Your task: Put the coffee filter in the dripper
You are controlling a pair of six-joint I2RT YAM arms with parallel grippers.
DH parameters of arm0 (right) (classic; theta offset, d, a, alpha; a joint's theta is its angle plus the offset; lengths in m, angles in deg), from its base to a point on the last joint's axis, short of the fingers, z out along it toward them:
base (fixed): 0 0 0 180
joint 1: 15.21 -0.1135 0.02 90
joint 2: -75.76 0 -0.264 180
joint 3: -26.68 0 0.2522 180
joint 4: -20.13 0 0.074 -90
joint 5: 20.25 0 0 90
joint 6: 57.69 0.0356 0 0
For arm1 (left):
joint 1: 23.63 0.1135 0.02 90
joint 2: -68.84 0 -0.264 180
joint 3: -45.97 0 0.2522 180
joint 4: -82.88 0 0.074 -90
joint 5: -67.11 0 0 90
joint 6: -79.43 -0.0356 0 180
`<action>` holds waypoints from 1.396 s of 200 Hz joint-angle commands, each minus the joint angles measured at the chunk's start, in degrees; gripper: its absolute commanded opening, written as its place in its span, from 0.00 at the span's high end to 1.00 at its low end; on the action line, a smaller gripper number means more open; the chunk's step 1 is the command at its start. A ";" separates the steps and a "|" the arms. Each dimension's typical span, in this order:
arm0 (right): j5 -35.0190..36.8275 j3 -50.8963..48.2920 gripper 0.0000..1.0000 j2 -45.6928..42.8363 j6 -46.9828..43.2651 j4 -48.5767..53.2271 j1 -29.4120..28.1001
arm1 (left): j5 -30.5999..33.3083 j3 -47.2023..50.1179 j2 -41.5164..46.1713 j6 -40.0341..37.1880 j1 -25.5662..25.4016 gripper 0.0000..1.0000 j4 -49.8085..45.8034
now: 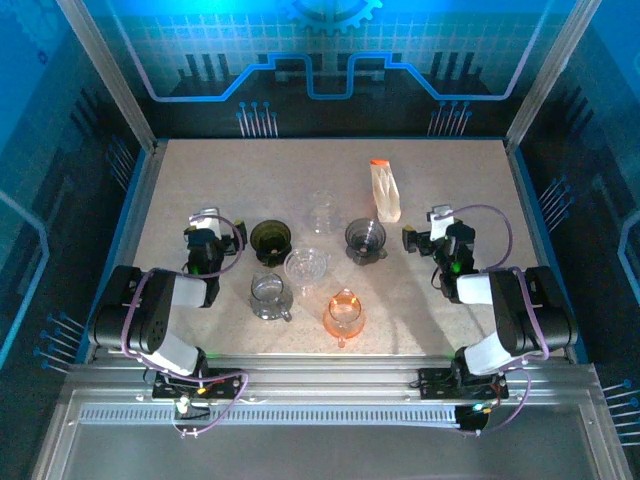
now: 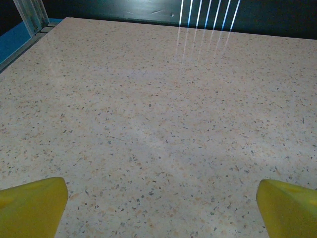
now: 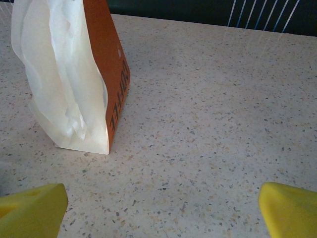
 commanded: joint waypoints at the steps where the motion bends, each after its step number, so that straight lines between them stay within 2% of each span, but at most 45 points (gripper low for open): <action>1: -2.28 1.04 0.00 0.21 0.27 -2.19 2.03 | 0.56 -1.19 -0.69 -1.34 0.02 0.01 1.57; 22: 1.76 2.84 0.00 -3.96 2.15 4.82 2.21 | 2.80 -0.98 0.98 -0.53 -0.01 0.01 0.50; 44: 3.50 6.20 0.00 -7.10 2.54 13.54 2.13 | 1.30 0.03 2.86 -1.16 0.02 0.01 1.03; 93: 10.76 13.03 0.00 -15.25 9.96 30.37 1.30 | 7.51 -3.85 14.17 1.49 0.11 0.01 -14.20; 113: 19.64 17.30 0.00 -16.95 13.58 39.41 -0.59 | 13.42 -3.47 20.01 7.26 0.18 0.01 -13.55; 124: 25.06 19.56 0.00 -17.14 16.83 43.40 -1.36 | 16.62 -3.44 23.13 13.37 0.36 0.01 -13.48; 133: 26.48 21.14 0.00 -17.47 21.90 47.15 -1.36 | 18.58 -3.13 25.54 20.33 0.90 0.01 -13.98; 143: 24.61 22.08 0.00 -18.43 28.40 50.22 -0.53 | 18.91 -2.66 29.04 31.40 2.16 0.01 -17.63; 155: 19.05 21.89 0.00 -20.44 38.03 53.61 1.52 | 17.84 -3.20 32.80 44.91 4.56 0.01 -25.36; 166: 12.89 20.36 0.00 -21.95 44.34 53.63 4.54 | 14.50 -5.26 34.67 51.00 6.92 0.01 -32.93; 182: -5.16 16.46 0.00 -21.92 45.01 43.32 9.49 | 10.07 -9.80 35.29 54.06 8.94 0.01 -44.33; 198: -10.12 17.41 0.00 -20.73 45.28 43.69 10.28 | 2.56 -12.47 34.83 51.87 10.65 0.01 -48.68; 216: -12.15 18.77 0.00 -20.75 43.84 47.11 9.70 | -2.84 -12.98 33.99 52.84 10.92 0.01 -48.25; 235: -14.06 19.51 0.00 -21.76 41.10 50.03 8.89 | -9.25 -11.49 34.29 53.42 10.92 0.01 -42.45; 267: -11.74 21.98 0.00 -23.54 33.10 58.77 3.14 | -14.22 -11.13 37.00 55.08 9.59 0.01 -42.06; 279: -10.35 22.64 0.00 -23.91 31.17 61.55 0.01 | -15.97 -12.04 37.69 55.05 8.07 0.01 -44.95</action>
